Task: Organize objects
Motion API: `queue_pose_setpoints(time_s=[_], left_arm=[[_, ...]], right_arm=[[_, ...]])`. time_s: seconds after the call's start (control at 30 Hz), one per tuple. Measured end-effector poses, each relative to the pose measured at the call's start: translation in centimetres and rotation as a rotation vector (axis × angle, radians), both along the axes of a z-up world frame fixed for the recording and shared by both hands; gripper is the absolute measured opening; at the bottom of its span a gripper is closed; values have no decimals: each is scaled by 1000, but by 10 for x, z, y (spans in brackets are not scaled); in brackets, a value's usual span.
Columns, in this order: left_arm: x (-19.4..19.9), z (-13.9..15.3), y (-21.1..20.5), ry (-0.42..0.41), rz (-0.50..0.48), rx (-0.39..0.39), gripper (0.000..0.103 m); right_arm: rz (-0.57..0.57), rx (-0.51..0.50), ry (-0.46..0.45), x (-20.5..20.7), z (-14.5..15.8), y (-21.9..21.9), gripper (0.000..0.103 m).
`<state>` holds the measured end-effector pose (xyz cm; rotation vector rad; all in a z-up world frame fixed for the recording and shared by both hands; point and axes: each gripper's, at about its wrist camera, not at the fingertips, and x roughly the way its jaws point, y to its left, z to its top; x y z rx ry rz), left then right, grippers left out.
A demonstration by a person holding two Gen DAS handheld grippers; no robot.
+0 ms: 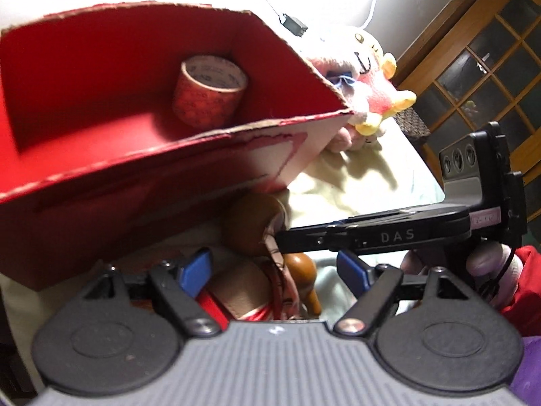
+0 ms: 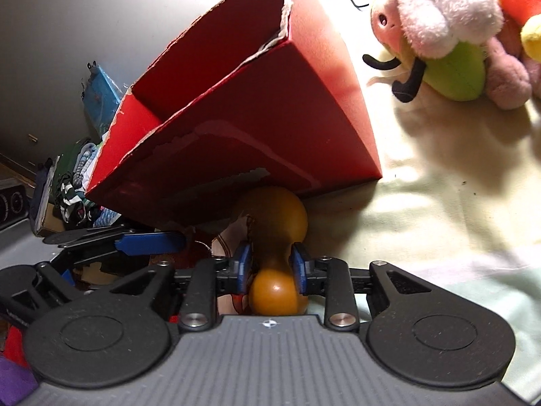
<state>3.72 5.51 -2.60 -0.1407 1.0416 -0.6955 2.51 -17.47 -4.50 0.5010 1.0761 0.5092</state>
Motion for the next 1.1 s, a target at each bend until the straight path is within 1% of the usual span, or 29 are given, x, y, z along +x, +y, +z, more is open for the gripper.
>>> queue_pose_setpoints(time_s=[0.1, 0.17, 0.23, 0.3, 0.37, 0.5, 0.6, 0.77, 0.97, 1.1], left_arm=[[-4, 4, 2, -45, -1, 22, 80], [-5, 6, 5, -62, -3, 19, 77], [-3, 5, 9, -52, -2, 11, 76], [-1, 2, 12, -38, 0, 6, 75], [0, 1, 13, -32, 1, 10, 75], [0, 1, 10, -23, -27, -10, 75], [-1, 3, -2, -48, -72, 19, 75], [2, 5, -22, -66, -156, 9, 75], [11, 2, -52, -62, -223, -7, 75], [11, 4, -70, -80, -269, -6, 75]], right_arm=[[-2, 18, 21, 2, -4, -1, 41], [-4, 45, 48, 4, -9, -2, 42], [-3, 67, 85, 6, -15, -2, 43], [0, 60, 101, 8, -18, -1, 44], [8, 54, 108, 10, -21, 0, 44], [-1, 62, 122, 10, -23, -4, 38], [-15, 48, 119, 6, -23, -11, 32], [-83, 57, 125, -2, -22, -33, 32], [-169, 68, 118, -15, -20, -54, 32], [-228, 88, 138, -21, -24, -70, 34]])
